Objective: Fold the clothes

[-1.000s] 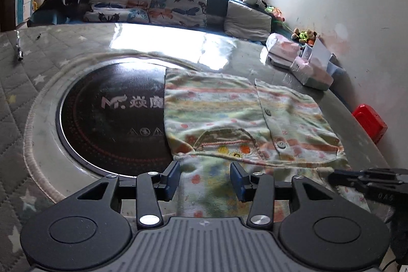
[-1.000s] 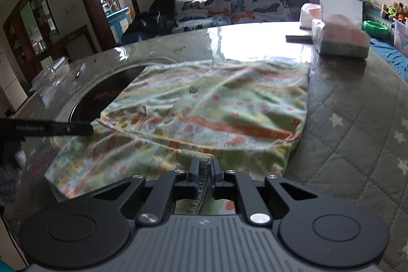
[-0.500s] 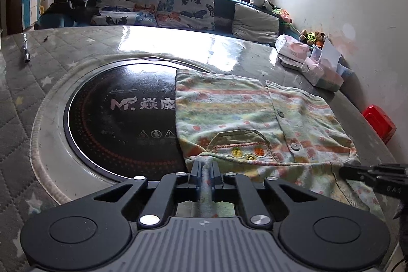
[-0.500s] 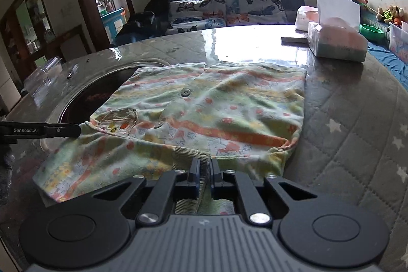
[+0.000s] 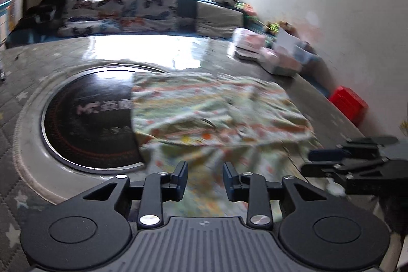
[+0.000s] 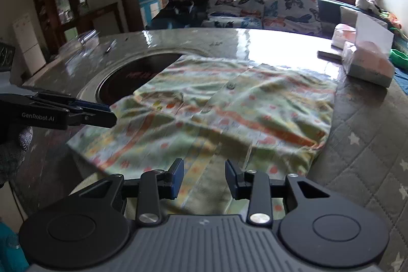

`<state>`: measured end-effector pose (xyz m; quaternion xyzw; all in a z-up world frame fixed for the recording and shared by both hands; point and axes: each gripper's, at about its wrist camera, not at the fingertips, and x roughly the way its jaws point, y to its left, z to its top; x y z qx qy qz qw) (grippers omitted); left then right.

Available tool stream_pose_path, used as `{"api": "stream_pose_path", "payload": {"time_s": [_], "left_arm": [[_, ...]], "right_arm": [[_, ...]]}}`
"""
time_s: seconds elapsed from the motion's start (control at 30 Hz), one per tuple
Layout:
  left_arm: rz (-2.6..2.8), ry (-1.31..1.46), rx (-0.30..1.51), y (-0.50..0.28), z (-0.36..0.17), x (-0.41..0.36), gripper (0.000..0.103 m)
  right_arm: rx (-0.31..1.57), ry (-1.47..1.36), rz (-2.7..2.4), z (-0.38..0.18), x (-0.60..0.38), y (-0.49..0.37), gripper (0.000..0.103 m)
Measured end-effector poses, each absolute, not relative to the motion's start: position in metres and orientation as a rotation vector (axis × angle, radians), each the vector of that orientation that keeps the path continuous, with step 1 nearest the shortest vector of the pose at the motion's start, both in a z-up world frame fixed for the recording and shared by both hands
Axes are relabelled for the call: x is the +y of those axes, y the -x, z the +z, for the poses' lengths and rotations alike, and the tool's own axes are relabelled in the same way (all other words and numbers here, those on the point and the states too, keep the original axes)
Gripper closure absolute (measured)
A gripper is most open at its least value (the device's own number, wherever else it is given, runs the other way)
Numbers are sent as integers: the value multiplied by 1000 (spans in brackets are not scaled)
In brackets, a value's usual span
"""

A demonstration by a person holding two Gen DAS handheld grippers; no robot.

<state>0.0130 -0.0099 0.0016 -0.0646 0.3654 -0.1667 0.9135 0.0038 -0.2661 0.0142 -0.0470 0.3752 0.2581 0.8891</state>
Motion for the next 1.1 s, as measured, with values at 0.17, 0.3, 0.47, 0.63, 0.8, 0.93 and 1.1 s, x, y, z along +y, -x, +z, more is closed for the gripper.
{"api": "stream_pose_path", "payload": {"time_s": [0.17,0.3,0.47,0.63,0.8,0.93,1.1], "left_arm": [[-382,93,770,-3,-7,-20,66],[-361,99,789,-6,-14,-12,66],[-341,137,774,-16,-5,-4,61],[-332,171,772,-33,-7,0,61],[-310,208,792,-47,-13,7,61],[-309,203,796,-49,-13,8,61],[-318,153,791,-41,-9,4,56]], "right_arm": [[795,119,539,8,-267,5,67],[796,128,541,7,-268,8,66],[796,127,543,10,-267,4,61],[775,125,546,14,-265,-6,61],[751,111,532,15,-262,-24,61],[768,84,522,6,-261,-40,61],[779,103,527,4,-261,-35,61]]}}
